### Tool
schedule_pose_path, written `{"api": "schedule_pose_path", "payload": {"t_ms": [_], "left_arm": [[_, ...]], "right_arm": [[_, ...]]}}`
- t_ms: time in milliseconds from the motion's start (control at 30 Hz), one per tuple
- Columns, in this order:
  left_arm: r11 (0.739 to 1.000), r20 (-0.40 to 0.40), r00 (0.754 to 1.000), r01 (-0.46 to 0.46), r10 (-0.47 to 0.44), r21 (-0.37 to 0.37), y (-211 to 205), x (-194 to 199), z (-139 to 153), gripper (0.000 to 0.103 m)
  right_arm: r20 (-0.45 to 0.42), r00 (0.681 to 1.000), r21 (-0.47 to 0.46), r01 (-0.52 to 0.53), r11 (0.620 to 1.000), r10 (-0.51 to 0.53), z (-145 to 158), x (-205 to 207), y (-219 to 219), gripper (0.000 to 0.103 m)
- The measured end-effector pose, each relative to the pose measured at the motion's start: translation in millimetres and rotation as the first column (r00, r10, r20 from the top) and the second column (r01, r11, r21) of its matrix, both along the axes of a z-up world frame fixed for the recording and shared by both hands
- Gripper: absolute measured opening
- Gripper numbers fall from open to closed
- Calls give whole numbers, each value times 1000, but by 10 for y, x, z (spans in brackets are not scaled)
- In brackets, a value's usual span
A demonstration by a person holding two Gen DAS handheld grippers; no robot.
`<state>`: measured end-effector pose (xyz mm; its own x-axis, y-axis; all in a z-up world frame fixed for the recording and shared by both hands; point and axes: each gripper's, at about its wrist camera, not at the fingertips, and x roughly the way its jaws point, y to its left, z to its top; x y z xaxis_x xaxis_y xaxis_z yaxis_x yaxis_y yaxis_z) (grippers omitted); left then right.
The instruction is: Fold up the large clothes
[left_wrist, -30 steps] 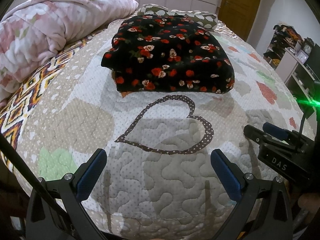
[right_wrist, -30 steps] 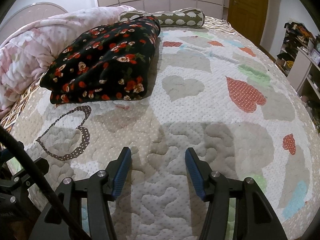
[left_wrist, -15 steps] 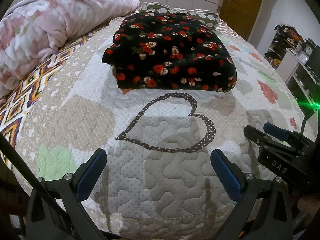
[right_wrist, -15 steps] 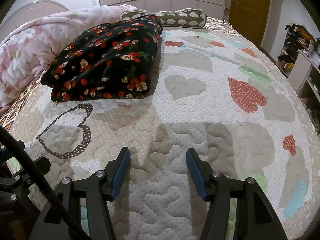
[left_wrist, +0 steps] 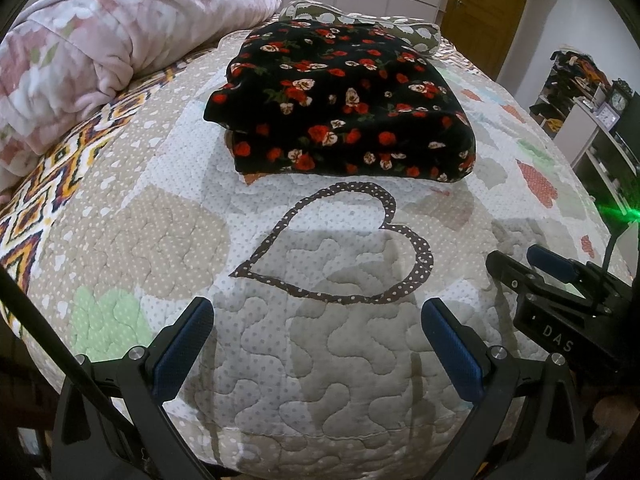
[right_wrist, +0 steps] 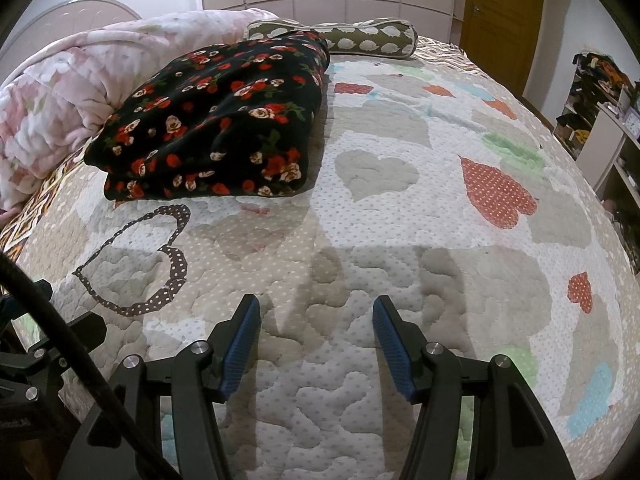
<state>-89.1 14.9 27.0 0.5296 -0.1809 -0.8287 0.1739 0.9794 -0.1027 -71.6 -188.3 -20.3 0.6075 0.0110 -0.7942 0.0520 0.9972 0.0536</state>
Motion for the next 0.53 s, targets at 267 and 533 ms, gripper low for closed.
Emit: {"api": "schedule_pose_path", "payload": {"t_ms": [267,533], "left_arm": [[1000,0,1000,0,0,-2,0,2,-1,103],[1000,6,1000,-3,3,3,-11,8,12,103]], "right_arm": [[0,1000,-5,-16,1000,16,11,4,64,63],[7,1000,-6,-27,1000,27,43,26,86,63]]}}
